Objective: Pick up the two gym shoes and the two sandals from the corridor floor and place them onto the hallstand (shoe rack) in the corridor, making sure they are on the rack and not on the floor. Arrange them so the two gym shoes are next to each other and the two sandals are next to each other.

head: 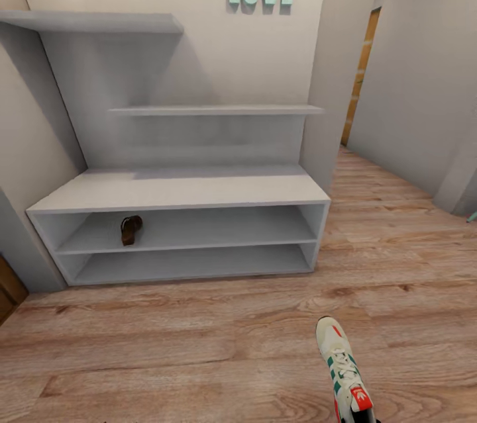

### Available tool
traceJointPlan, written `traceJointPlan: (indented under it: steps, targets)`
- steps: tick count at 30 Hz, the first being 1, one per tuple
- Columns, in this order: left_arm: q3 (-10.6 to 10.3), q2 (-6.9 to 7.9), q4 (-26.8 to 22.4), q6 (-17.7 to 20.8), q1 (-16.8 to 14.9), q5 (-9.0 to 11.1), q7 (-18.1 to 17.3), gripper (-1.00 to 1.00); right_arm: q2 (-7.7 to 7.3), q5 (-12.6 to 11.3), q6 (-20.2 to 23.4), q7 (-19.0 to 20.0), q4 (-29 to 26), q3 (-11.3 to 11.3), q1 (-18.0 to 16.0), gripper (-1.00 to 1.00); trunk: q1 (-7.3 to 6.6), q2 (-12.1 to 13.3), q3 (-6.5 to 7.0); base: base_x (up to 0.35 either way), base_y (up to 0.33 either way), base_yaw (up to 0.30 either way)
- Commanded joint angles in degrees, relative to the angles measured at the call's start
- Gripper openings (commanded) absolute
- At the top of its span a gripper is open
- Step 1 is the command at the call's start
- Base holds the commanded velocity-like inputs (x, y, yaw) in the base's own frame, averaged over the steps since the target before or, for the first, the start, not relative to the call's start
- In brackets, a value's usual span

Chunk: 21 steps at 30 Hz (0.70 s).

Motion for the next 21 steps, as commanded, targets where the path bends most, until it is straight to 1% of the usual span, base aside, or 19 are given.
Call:
traceJointPlan:
  steps: [1, 7, 8, 11, 12, 14, 15, 17, 18, 20, 21]
  targets:
    - [0.13, 0.0, 0.08, 0.11, -0.04, 0.46, -0.55, 1.0, 0.02, 0.32, -0.18, 0.44, 0.04, -0.51, -0.04, -1.0, -0.01, -0.02, -0.05, -0.015, -0.001, 0.0]
    - [0.1, 0.0, 0.0, -0.27, -0.04, 0.48, -0.66, 1.0, 0.03, 0.41, -0.05, 0.58, -0.02, -0.43, -0.04, -1.0, -0.01, -0.02, -0.05, -0.002, 0.0, 0.0]
    - [0.06, -0.01, -0.11, -2.12, -0.08, 0.47, -0.79, 1.0, 0.09, 0.57, 0.91, 0.62, -0.53, -0.32, -0.13, -1.0, -0.01, -0.02, -0.05, 0.0, 0.0, 0.0]
    - [0.02, 0.0, -0.12, -3.39, -0.11, 0.39, -0.95, 1.0, 0.13, 0.62, 3.86, 0.6, -1.68, -0.25, -0.26, -1.0, -0.01, -0.02, -0.05, 0.0, 0.0, 0.0]
    - [-0.07, 0.0, -0.09, -3.97, -0.11, 0.26, -1.03, 1.0, 0.15, 0.64, 7.34, 0.58, -3.29, -0.23, -0.4, -1.0, -0.01, -0.02, -0.05, 0.0, 0.0, 0.0]
    - [-0.2, 0.0, -0.06, -4.35, -0.12, 0.14, -1.08, 1.0, 0.22, 0.66, 11.74, 0.54, -5.63, -0.21, -0.64, -1.0, -0.01, -0.02, -0.05, 0.0, 0.0, 0.0]
    - [-0.35, 0.0, -0.06, -4.63, -0.12, 0.04, -1.11, 1.0, 0.37, 0.66, 16.84, 0.49, -8.61, -0.2, -0.93, -1.0, -0.01, -0.02, -0.05, 0.0, 0.0, 0.0]
    - [-0.46, -0.02, -0.04, -4.82, -0.12, -0.03, -1.13, 1.0, 0.5, 0.72, 22.37, 0.33, -11.98, -0.2, -1.26, -1.0, -0.01, -0.02, -0.05, 0.0, 0.0, 0.0]
    - [-0.55, -0.04, -0.01, -4.94, -0.13, -0.08, -1.14, 1.0, 0.63, 0.85, 28.08, 0.01, -15.61, -0.16, -1.6, -1.0, -0.01, -0.02, -0.05, 0.0, 0.0, 0.0]
    - [-0.62, -0.06, 0.02, -5.02, -0.13, -0.1, -1.17, 1.0, 0.76, 1.04, 33.63, -0.44, -19.24, -0.14, -2.05, -1.0, -0.01, -0.02, -0.05, 0.0, 0.0, 0.0]
    - [-0.67, -0.07, 0.04, -5.07, -0.13, -0.14, -1.18, 1.0, 1.02, 1.26, 38.76, -0.93, -22.6, -0.09, -2.62, -1.0, -0.01, -0.02, -0.05, 0.0, 0.0, 0.0]
